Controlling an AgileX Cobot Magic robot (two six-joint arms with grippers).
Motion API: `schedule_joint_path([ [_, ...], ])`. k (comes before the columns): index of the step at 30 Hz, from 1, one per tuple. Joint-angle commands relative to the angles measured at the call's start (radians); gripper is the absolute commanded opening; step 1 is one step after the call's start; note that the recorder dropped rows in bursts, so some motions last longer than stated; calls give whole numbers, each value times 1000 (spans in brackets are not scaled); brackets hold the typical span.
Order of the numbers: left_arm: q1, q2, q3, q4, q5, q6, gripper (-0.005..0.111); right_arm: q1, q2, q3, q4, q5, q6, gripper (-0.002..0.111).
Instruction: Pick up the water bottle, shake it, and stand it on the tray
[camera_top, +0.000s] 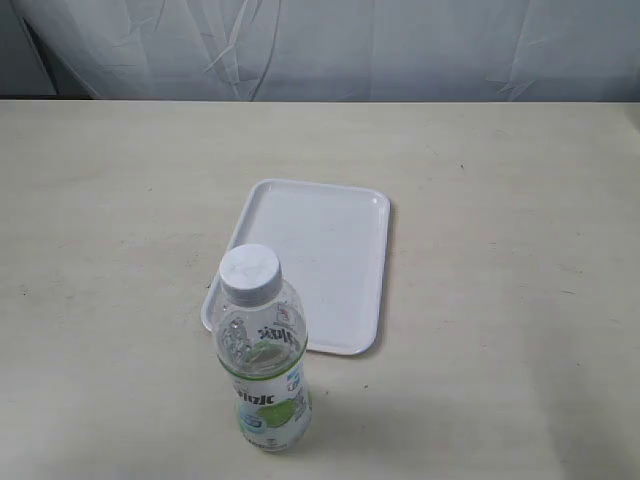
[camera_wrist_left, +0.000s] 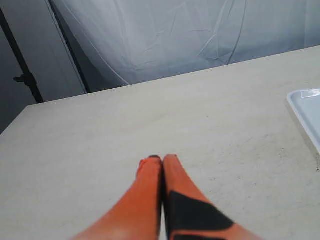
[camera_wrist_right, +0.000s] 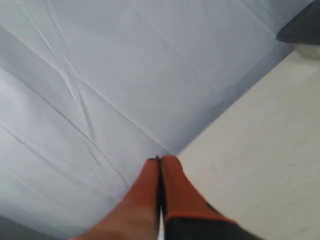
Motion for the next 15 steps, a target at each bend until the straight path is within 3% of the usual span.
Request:
schedule_joint_path([
  [1, 0, -5, 4, -2, -10, -4, 0, -5, -7, 2, 376, -111, 18, 0],
  [3, 0, -5, 4, -2, -10, -4, 0, -5, -7, -24, 481, -80, 21, -1],
  [5, 0, -5, 4, -2, -10, -4, 0, 4, -7, -99, 446, 27, -15, -1],
  [8, 0, -5, 4, -2, -10, -4, 0, 25, -7, -248, 312, 192, -348, -1],
  [11, 0, -5, 4, -2, -10, -4, 0, 31, 29, -375, 300, 306, -635, -1],
  [15, 0, -5, 4, -2, -10, -4, 0, 31, 279, -549, 234, 535, -749, -1],
])
